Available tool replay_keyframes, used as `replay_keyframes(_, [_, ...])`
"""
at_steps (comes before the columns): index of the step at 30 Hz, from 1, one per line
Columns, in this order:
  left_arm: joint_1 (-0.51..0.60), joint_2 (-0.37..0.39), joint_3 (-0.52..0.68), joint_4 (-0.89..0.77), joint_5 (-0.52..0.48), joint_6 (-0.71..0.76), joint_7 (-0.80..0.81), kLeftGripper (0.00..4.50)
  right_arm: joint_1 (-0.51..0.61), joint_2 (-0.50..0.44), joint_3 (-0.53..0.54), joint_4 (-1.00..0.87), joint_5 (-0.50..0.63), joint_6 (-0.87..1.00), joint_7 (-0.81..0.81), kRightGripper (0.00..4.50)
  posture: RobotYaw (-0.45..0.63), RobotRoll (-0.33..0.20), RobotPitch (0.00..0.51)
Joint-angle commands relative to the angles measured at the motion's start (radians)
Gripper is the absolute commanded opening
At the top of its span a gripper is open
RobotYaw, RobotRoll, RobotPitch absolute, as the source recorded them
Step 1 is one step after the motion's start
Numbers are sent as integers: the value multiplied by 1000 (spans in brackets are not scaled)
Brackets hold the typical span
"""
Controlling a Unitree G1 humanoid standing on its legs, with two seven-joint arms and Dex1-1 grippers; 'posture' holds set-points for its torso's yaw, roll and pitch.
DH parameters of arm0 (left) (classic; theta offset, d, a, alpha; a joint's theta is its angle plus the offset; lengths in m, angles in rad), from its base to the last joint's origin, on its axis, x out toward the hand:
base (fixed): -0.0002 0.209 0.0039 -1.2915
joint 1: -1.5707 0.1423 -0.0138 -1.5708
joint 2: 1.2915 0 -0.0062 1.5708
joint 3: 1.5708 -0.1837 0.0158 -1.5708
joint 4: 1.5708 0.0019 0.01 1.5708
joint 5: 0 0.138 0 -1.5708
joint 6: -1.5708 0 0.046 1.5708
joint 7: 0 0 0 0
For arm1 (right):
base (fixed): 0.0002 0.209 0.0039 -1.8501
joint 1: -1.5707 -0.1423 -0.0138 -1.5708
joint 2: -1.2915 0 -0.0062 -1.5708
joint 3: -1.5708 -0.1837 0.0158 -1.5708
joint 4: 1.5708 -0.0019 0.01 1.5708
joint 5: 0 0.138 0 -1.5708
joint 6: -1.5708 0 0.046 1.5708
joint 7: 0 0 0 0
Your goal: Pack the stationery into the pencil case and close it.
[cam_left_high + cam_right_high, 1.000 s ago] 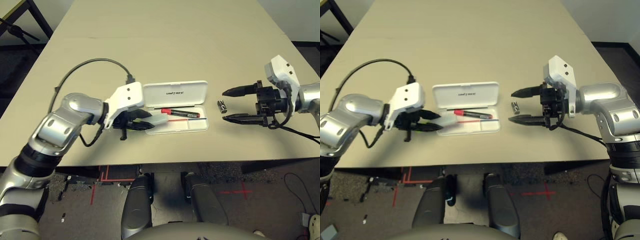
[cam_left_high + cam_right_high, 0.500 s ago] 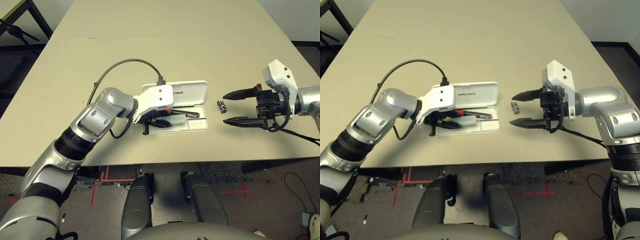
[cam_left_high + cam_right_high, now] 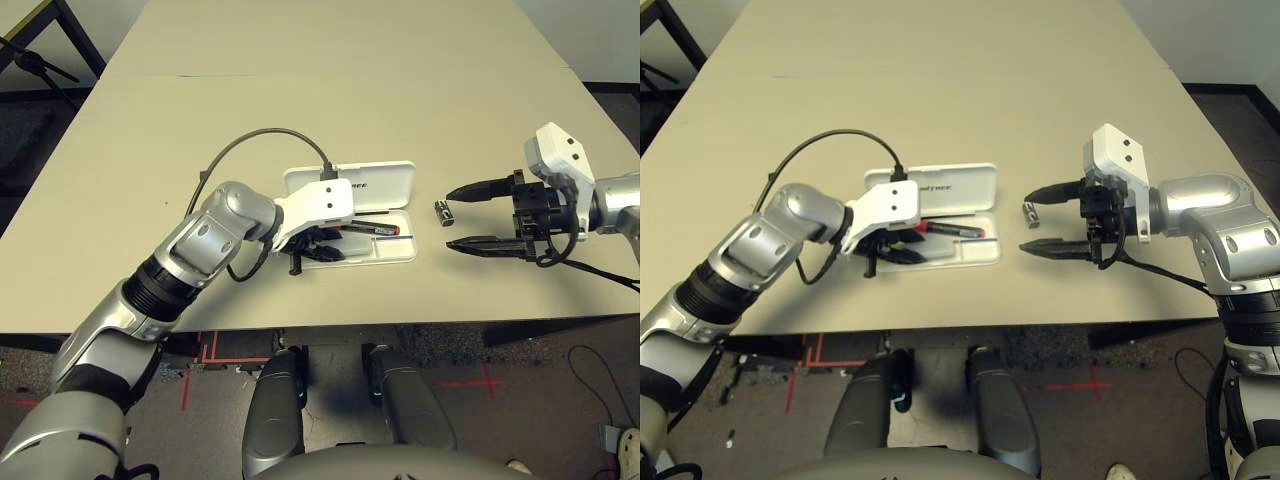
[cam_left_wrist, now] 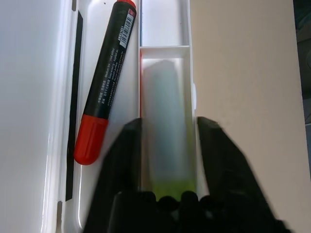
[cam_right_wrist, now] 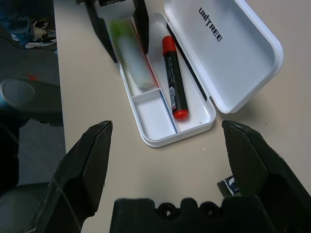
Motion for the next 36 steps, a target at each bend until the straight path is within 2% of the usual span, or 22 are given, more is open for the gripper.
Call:
replay_keyframes(1, [5, 10, 20, -22, -9, 6, -9, 3705, 1, -7, -6, 1, -5, -11, 1, 4500, -40, 0, 193])
replay_keyframes(3, [7, 23, 39, -35, -20, 5, -15, 4450, 0, -8, -6, 3, -5, -12, 2, 4500, -39, 0, 192])
replay_keyframes(7, [27, 68, 105, -86, -60, -4, -38, 4482, -7, -13, -10, 8, 0, -8, 7, 4500, -37, 0, 193])
replay_keyframes(14, [91, 195, 258, -176, -147, -26, -85, 4482, -11, -36, -11, 16, 0, 17, 8, 4500, -29, 0, 195])
replay_keyframes(19, [137, 262, 349, -211, -195, -44, -93, 4482, -18, -66, -11, 5, -11, 104, -36, 4500, -8, 0, 195])
replay_keyframes(26, [125, 284, 410, -255, -259, -12, -89, 4482, -75, -126, 11, -63, 4, 466, -167, 4500, 1, 0, 194])
replay_keyframes(32, [107, 272, 392, -255, -270, -9, -70, 4482, -151, -117, 18, -97, 32, 706, -266, 4500, -10, 0, 192])
replay_keyframes(36, [97, 259, 379, -245, -269, -14, -63, 4482, -199, -82, 25, -90, 11, 824, -379, 4500, -18, 0, 192])
